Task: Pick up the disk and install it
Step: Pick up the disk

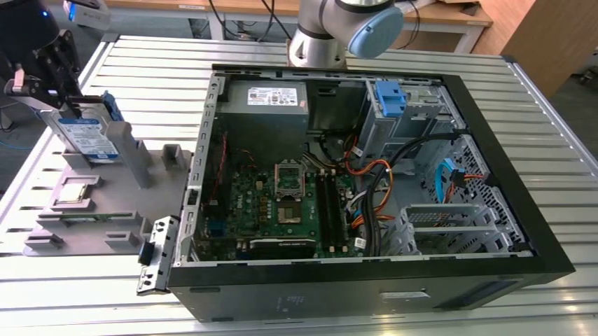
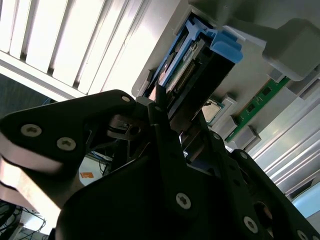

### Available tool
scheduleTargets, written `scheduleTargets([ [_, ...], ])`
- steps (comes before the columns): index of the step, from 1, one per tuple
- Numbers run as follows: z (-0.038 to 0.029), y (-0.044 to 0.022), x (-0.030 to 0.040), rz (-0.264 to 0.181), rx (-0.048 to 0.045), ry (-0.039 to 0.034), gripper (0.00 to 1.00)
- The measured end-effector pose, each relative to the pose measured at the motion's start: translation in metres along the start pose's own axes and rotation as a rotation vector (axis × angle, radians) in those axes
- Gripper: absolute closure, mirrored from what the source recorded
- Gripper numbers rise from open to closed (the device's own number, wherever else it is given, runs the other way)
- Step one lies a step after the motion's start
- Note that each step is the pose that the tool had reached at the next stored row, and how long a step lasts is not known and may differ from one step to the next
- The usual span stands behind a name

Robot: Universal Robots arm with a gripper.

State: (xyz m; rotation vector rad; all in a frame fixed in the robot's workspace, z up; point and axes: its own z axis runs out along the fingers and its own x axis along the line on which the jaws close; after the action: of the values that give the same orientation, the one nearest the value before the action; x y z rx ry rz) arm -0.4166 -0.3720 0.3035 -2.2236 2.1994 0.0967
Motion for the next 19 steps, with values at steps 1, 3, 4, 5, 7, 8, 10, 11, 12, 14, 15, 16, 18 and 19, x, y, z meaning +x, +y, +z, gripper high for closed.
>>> scheduleTargets([
  [1,0.0,0.0,0.0,0.005,0.0003,-0.0002,0.65],
  [3,0.0,0.0,0.0,0.016,0.0007,-0.0005,0.65],
  [4,0.0,0.0,0.0,0.017,0.0008,-0.0006,0.65],
  [5,0.0,0.0,0.0,0.017,0.0008,-0.0006,0.65],
  [7,0.0,0.0,0.0,0.017,0.0009,-0.0006,0.65],
  [8,0.0,0.0,0.0,0.017,0.0009,-0.0006,0.65],
  [10,-0.0007,0.0001,0.0,0.017,0.0007,-0.0005,0.65],
  [11,-0.0015,0.0001,-0.0001,0.017,0.0006,-0.0004,0.65],
  [12,-0.0023,0.0,-0.0001,0.017,0.0008,-0.0006,0.65],
  [14,-0.0041,0.0001,-0.0002,0.017,0.0008,-0.0006,0.65],
  [15,-0.0047,0.0001,-0.0002,0.017,0.0009,-0.0006,0.65],
  [16,-0.0047,0.0001,-0.0002,0.017,0.0011,-0.0007,0.65],
  [18,-0.0048,0.0001,-0.0003,0.017,0.0012,-0.0007,0.65],
  [19,-0.0051,0.0002,-0.0003,0.017,0.0009,-0.0006,0.65],
])
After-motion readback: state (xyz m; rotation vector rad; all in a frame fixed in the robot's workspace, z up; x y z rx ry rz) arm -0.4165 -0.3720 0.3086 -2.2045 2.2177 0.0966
